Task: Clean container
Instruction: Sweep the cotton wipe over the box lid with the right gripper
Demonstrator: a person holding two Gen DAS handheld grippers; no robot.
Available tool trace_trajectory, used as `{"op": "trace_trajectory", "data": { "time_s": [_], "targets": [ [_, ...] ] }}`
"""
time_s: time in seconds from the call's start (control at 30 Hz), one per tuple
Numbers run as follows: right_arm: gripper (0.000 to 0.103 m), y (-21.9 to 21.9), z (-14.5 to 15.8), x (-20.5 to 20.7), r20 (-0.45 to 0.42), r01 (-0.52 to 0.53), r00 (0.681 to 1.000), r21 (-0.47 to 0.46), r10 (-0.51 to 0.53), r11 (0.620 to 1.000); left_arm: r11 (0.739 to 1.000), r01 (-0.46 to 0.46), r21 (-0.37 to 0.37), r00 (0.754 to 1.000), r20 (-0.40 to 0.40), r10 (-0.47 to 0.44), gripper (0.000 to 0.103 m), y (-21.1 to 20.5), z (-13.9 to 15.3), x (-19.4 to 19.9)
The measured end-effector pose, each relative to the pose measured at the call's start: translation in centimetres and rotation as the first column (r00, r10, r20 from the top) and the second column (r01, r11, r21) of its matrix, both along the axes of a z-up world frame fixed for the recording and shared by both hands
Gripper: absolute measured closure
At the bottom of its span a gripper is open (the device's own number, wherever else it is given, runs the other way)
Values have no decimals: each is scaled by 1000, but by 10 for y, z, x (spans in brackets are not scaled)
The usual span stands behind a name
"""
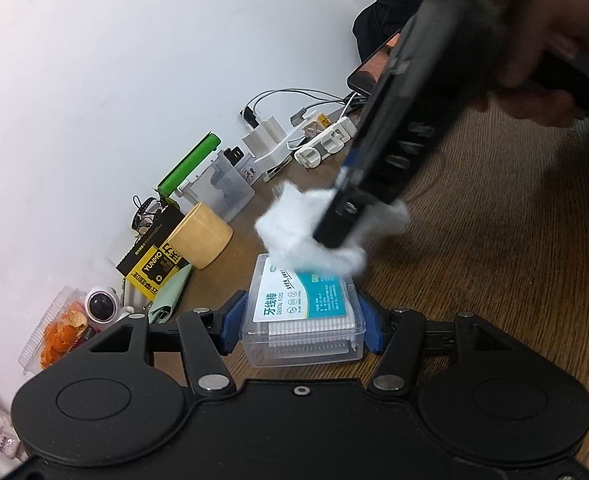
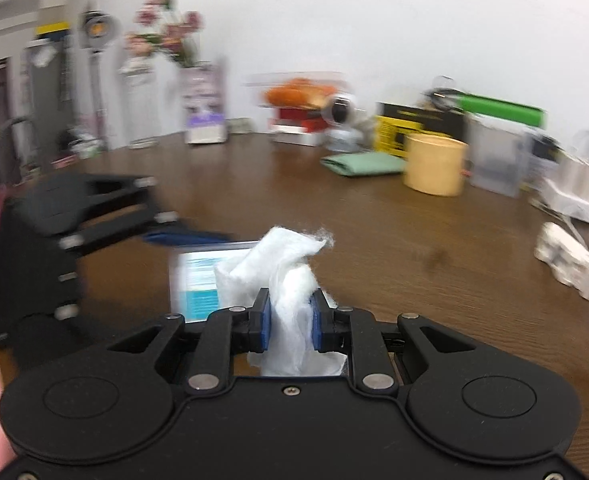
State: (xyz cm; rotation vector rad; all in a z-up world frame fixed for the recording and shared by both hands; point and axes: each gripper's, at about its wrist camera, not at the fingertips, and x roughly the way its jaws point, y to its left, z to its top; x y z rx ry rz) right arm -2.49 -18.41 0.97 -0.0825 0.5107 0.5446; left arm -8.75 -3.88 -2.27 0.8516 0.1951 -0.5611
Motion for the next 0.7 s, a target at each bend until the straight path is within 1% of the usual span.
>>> {"op": "trace_trajectory", "data": {
  "time_s": [0.03,0.13,0.27,0.33,0.37,0.7],
  "targets": [
    [82,0,1,1,4,-7,1000,9,7,1000,1000,0,0,1000,0,0,46,0,0,-1],
    [82,7,3,-4,28,-78,997,31,77,996,1000,0,0,1000,0,0,46,-1,0,-1],
    [82,16,7,-11,63,-173,984,59,169,983,1000,0,0,1000,0,0,46,-1,0,0],
    [83,23,6,-20,85,-237,969,34,233,971,1000,0,0,1000,0,0,46,-1,0,0],
    [83,23,6,-22,83,-251,965,21,249,968,1000,0,0,1000,0,0,46,-1,0,-1],
    [83,10,8,7,58,-140,989,7,140,990,1000,0,0,1000,1,0,46,-2,0,-4]
  ]
}}
